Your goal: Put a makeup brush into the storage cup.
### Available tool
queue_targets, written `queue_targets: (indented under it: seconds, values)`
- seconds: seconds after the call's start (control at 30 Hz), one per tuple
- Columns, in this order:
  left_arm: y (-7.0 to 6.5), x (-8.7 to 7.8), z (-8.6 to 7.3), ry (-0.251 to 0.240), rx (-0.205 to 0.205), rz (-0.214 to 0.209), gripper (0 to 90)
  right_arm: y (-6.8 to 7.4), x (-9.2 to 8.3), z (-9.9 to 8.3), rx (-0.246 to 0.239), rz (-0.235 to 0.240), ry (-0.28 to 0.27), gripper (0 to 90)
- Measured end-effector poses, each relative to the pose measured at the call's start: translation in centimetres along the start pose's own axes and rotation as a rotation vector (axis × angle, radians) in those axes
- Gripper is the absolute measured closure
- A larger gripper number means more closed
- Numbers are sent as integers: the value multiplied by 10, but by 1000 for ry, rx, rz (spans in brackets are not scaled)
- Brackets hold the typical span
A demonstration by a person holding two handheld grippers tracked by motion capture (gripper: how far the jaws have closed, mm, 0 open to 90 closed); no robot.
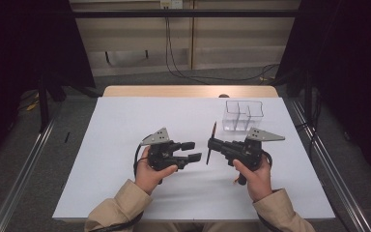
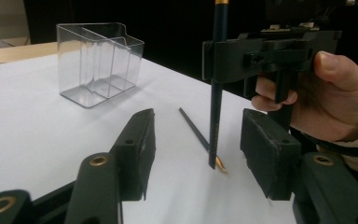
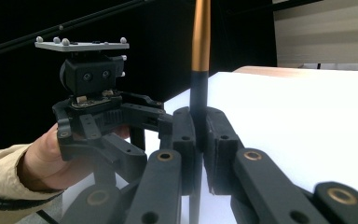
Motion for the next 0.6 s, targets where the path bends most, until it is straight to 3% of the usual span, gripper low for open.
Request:
queue_targets:
  seconds: [0.13,0.37,0.6]
  values:
    - [-1,-3,-1,7,-2,-38,363,0,-1,0,-1,2,-3,839]
    - [2,-11,-2,-3,31,-31,258,-1,-2,1,-8,-2,-4,839]
    - [10,-19,-2,-6,56,4,147,-2,-2,1,-9,-6,-3,839]
Point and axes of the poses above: each handheld gripper's, and its own axes: x roughly forward along the jaws, z roughly out of its top, y roughly to its left, the point moved 9 cm from there along x, roughly forward along the jaws, and after that the axes turned 3 degrees about z, right-handed, at the moved point
